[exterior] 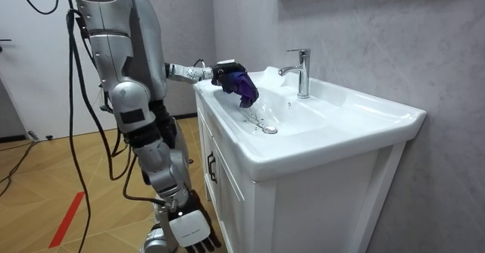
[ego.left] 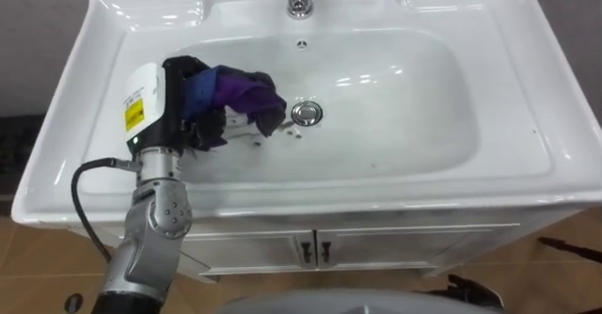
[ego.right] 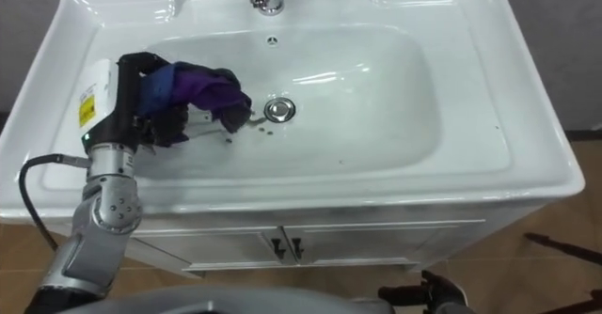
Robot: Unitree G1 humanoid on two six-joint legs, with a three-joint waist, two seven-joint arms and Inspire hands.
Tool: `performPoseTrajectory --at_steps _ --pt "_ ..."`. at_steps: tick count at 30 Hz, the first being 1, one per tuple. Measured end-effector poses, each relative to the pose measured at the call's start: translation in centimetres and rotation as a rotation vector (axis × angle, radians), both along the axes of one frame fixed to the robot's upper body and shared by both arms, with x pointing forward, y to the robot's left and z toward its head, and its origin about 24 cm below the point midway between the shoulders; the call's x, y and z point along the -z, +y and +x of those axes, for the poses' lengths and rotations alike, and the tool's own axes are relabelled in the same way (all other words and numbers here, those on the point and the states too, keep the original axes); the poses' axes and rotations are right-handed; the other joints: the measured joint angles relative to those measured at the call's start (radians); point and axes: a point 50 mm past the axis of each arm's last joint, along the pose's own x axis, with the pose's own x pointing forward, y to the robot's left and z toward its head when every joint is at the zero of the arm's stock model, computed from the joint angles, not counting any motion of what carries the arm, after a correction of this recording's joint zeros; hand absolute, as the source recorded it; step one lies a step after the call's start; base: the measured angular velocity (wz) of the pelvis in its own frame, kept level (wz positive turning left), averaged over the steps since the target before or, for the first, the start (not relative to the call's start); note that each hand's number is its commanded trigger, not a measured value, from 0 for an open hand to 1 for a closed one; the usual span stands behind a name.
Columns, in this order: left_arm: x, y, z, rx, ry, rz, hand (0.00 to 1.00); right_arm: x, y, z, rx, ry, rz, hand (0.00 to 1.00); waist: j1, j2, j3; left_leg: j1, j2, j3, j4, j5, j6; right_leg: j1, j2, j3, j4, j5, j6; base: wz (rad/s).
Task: Wipe basin
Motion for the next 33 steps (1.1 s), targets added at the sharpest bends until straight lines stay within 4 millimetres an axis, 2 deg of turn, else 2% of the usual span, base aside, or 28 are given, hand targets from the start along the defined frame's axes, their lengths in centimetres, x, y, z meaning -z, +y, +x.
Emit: performPoseTrajectory --at_steps 3,6,9,19,26,33 --pt "0.2 -0.2 0.0 0.011 0.018 -0.001 1.00 0.0 0.0 0.2 -0.002 -0.007 0.000 0.00 -0.019 0.002 0.0031 -0.001 0.000 0.001 0.000 0.000 0.000 -0.002 0.000 0.001 0.000 0.000 0.000 0.00" --pt "0.9 -0.1 0.0 0.010 0.049 0.004 1.00 0.0 0.0 0.3 0.006 -0.010 0.000 0.00 -0.023 0.004 0.0039 -0.001 0.001 0.006 -0.002 0.000 0.000 -0.005 0.000 0.008 0.001 0.000 0.000 -0.06" --pt "1.7 0.1 -0.2 -0.001 0.086 0.010 1.00 -0.1 0.0 0.4 0.005 -0.014 0.000 0.00 -0.022 0.006 0.0035 -0.002 0.004 0.016 -0.007 0.000 0.000 -0.014 0.002 0.019 0.002 0.001 -0.002 -0.09" --pt "1.8 0.2 -0.2 0.024 0.128 0.132 1.00 -0.1 0.1 0.5 0.004 -0.013 0.004 0.00 -0.020 0.000 0.0082 -0.005 0.006 0.026 -0.009 0.000 0.000 -0.018 0.003 0.028 0.000 0.001 -0.002 -0.02" --pt "2.6 0.7 -0.2 0.020 0.225 0.177 1.00 -0.1 0.2 0.7 0.006 -0.011 0.008 0.00 -0.023 -0.001 0.0066 -0.018 0.008 0.037 -0.008 0.000 0.000 -0.041 0.003 0.041 0.002 0.002 -0.003 -0.04" --pt "1.8 0.7 1.3 0.030 0.228 0.218 1.00 -0.1 -0.1 0.7 0.007 0.000 0.003 0.00 -0.025 0.007 0.0021 -0.025 0.008 0.037 -0.007 0.000 0.000 -0.051 0.003 0.038 0.003 0.002 -0.003 0.00"
